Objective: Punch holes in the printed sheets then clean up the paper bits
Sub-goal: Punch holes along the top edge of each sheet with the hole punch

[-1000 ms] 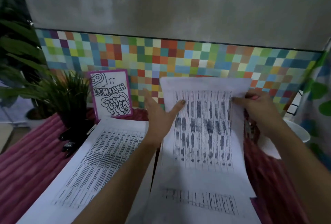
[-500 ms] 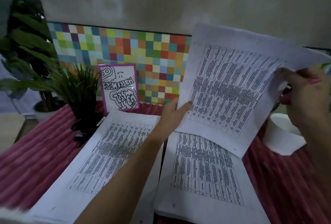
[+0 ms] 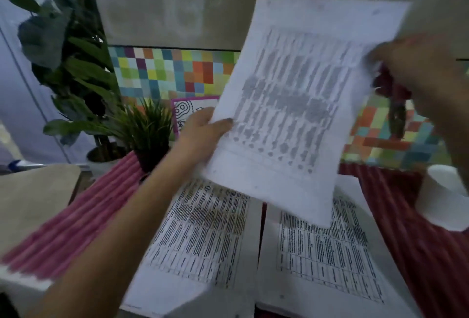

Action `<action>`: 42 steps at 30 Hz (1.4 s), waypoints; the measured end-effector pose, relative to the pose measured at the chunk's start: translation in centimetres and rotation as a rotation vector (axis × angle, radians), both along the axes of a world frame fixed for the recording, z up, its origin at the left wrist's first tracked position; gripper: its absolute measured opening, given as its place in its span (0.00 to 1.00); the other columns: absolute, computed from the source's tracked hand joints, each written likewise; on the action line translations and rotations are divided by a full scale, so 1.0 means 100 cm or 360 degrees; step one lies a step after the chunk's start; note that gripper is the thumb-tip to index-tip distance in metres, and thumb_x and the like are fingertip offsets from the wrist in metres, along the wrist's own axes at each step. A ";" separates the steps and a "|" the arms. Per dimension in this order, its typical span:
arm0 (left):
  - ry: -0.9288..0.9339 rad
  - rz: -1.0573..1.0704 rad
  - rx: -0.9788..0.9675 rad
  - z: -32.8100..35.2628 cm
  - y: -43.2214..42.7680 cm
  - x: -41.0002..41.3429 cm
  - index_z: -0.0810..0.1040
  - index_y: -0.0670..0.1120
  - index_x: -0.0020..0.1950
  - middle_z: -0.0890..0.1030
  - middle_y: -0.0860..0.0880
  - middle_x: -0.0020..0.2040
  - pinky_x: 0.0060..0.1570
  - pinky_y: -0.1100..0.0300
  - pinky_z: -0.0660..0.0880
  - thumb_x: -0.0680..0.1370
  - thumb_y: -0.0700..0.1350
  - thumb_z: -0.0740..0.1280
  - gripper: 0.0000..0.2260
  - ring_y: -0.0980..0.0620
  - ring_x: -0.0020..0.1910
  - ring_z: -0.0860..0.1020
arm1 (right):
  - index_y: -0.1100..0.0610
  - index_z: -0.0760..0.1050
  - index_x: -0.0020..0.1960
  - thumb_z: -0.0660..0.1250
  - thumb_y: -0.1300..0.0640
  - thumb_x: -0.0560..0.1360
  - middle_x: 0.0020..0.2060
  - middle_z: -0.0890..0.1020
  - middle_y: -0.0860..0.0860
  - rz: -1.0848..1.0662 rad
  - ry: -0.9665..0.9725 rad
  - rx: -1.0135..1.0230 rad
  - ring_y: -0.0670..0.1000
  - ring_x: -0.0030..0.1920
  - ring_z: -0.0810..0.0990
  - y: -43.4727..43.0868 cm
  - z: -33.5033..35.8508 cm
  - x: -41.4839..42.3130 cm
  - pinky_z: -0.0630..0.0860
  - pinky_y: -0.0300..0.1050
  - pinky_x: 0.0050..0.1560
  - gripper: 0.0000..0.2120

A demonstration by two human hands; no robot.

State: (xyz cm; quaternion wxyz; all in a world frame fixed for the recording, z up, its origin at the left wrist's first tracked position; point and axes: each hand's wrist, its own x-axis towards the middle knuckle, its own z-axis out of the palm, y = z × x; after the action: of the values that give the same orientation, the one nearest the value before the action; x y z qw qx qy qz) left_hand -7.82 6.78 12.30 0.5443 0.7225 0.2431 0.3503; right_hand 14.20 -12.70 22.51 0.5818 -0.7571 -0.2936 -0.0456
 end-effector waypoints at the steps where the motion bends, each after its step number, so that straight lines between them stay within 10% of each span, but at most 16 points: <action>1: 0.0048 0.0030 -0.0041 0.000 0.007 -0.018 0.80 0.45 0.55 0.85 0.46 0.48 0.48 0.52 0.81 0.78 0.39 0.68 0.07 0.47 0.44 0.85 | 0.56 0.73 0.34 0.67 0.57 0.69 0.28 0.75 0.54 0.0037 -0.0017 -0.0128 0.47 0.19 0.74 0.015 -0.003 -0.005 0.71 0.37 0.24 0.07; 7: 0.0573 0.0259 -0.0006 -0.032 0.015 -0.109 0.78 0.48 0.53 0.83 0.47 0.47 0.33 0.59 0.75 0.77 0.39 0.69 0.07 0.52 0.37 0.82 | 0.61 0.70 0.35 0.64 0.63 0.74 0.29 0.71 0.54 0.0479 -0.0027 -0.1245 0.49 0.24 0.69 0.088 -0.071 -0.033 0.65 0.37 0.26 0.10; 14: 0.0901 0.0290 0.0036 -0.096 0.016 -0.141 0.80 0.47 0.47 0.84 0.49 0.37 0.33 0.58 0.75 0.75 0.39 0.72 0.05 0.53 0.34 0.82 | 0.66 0.77 0.56 0.63 0.63 0.72 0.34 0.76 0.60 0.0684 0.0402 -0.1632 0.54 0.27 0.73 0.128 -0.149 -0.050 0.71 0.45 0.31 0.14; 19: 0.1132 0.0365 0.0343 -0.121 0.021 -0.148 0.82 0.52 0.46 0.85 0.52 0.39 0.43 0.50 0.79 0.72 0.45 0.71 0.05 0.51 0.41 0.83 | 0.64 0.72 0.39 0.64 0.65 0.70 0.37 0.73 0.58 0.0593 0.0258 -0.1707 0.57 0.33 0.73 0.139 -0.171 -0.054 0.72 0.46 0.32 0.02; 23: 0.1328 0.0401 0.0653 -0.117 0.016 -0.145 0.77 0.46 0.43 0.80 0.49 0.38 0.38 0.57 0.70 0.75 0.48 0.69 0.06 0.50 0.40 0.78 | 0.58 0.61 0.30 0.62 0.64 0.74 0.30 0.65 0.53 0.0581 0.0088 -0.1713 0.50 0.30 0.64 0.145 -0.182 -0.056 0.59 0.41 0.28 0.16; 42: 0.1427 0.0518 0.0824 -0.121 0.023 -0.115 0.71 0.49 0.32 0.75 0.48 0.33 0.33 0.55 0.64 0.74 0.36 0.69 0.14 0.43 0.34 0.74 | 0.58 0.71 0.43 0.64 0.56 0.76 0.38 0.76 0.51 0.0295 -0.0120 -0.1387 0.54 0.43 0.77 0.132 -0.187 -0.057 0.73 0.46 0.44 0.06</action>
State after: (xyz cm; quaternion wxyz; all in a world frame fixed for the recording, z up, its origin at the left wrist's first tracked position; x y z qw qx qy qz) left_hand -19.32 9.10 0.18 0.1302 0.8646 0.4659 0.1359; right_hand 8.46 0.50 3.77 0.1990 -0.8998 -0.3731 0.1070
